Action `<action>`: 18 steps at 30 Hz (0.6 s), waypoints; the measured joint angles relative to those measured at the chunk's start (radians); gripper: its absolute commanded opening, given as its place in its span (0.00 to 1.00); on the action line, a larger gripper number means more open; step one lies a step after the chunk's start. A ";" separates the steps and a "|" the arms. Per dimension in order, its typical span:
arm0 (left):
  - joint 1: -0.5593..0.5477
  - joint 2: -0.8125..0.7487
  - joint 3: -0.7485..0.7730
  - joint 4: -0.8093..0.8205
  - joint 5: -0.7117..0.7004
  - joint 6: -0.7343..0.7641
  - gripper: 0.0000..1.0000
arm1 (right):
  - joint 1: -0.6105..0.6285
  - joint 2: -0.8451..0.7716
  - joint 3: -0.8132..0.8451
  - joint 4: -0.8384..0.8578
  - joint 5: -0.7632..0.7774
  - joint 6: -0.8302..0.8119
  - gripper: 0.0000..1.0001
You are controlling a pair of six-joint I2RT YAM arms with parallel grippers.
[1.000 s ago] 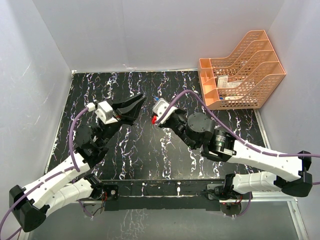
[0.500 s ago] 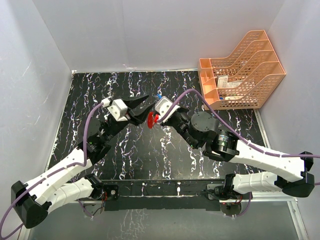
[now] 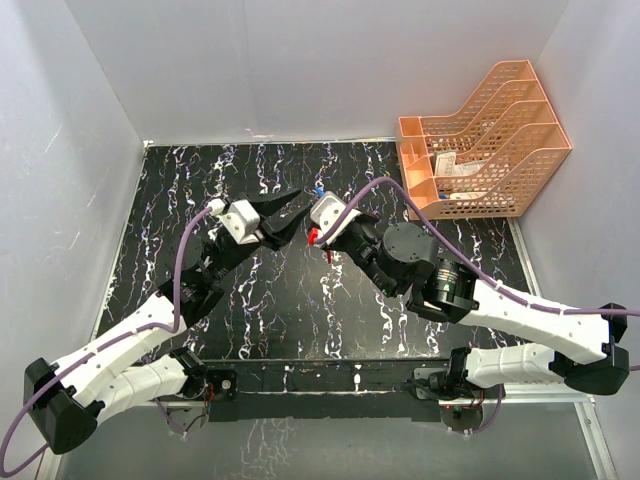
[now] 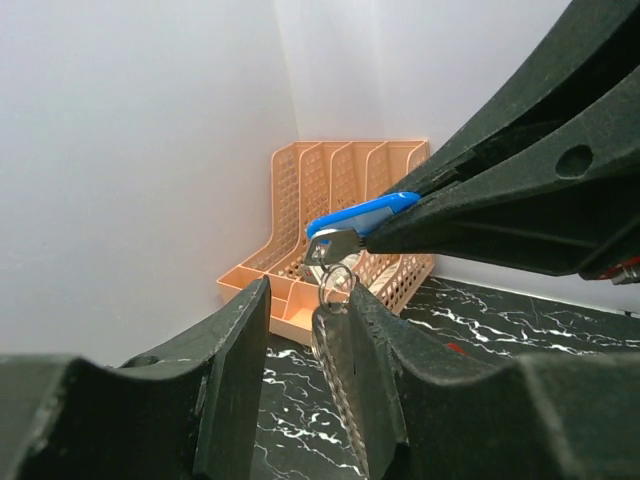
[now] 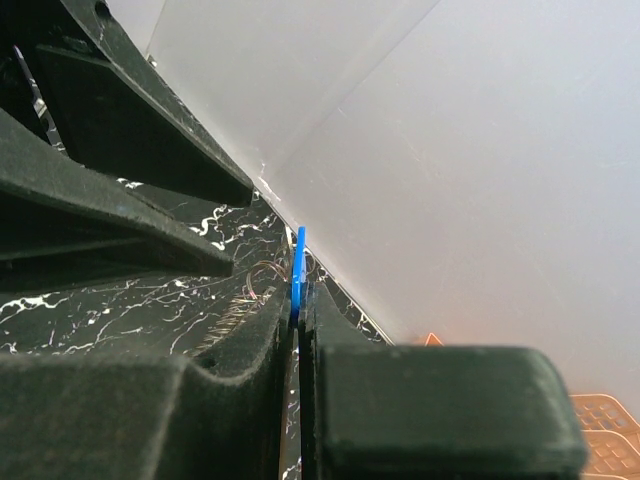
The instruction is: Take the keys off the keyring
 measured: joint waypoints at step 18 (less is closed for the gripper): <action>0.000 0.070 -0.003 0.068 -0.007 -0.029 0.24 | 0.000 0.000 0.000 0.000 -0.001 0.000 0.00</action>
